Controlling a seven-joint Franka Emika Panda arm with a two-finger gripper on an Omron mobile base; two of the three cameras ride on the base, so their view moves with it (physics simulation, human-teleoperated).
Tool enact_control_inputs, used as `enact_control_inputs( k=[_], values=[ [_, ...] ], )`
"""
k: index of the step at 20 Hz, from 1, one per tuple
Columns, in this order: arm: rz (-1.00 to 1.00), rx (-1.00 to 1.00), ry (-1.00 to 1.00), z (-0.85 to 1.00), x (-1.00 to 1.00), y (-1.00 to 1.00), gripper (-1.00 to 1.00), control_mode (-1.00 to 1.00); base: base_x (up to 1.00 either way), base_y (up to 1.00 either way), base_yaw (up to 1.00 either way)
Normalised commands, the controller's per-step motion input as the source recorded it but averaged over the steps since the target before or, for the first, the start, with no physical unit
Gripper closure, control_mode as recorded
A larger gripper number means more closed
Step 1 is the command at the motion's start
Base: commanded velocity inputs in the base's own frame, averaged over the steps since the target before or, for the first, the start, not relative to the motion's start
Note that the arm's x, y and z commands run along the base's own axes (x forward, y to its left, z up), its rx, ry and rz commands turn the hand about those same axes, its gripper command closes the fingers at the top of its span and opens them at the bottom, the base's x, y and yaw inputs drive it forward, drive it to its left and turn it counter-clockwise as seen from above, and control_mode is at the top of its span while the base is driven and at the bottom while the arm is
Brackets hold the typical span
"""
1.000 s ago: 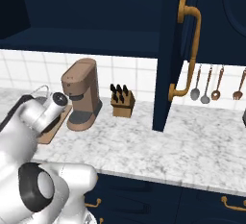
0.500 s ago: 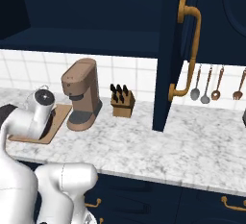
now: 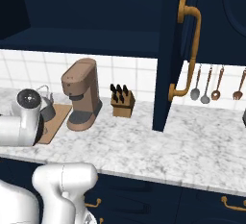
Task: Pick the kettle from the counter and place it on the tray. Then pick the mug from the cabinet and place it on the tray. Then close the cabinet doors.
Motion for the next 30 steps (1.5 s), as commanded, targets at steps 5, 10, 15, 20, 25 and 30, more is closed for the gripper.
enact_control_inputs(
  k=[5,10,15,20,25,30],
  values=[
    [0.0,0.0,-0.06,0.4,-0.45,-0.03,-1.0,-1.0,0.0,0.0,0.0],
    [0.0,-0.01,-0.11,0.44,-0.39,0.0,-1.0,-1.0,0.0,0.0,0.0],
    [0.0,-0.02,-0.18,0.45,-0.37,0.0,-1.0,-1.0,0.0,0.0,0.0],
    [0.04,0.0,-0.25,0.36,-0.32,0.0,-1.0,-1.0,0.0,0.0,0.0],
    [0.12,0.0,-0.44,0.35,-0.25,0.19,-1.0,-1.0,0.0,0.0,0.0],
    [0.18,-0.02,-0.37,0.34,-0.15,0.52,-1.0,-1.0,0.0,0.0,0.0]
  ],
)
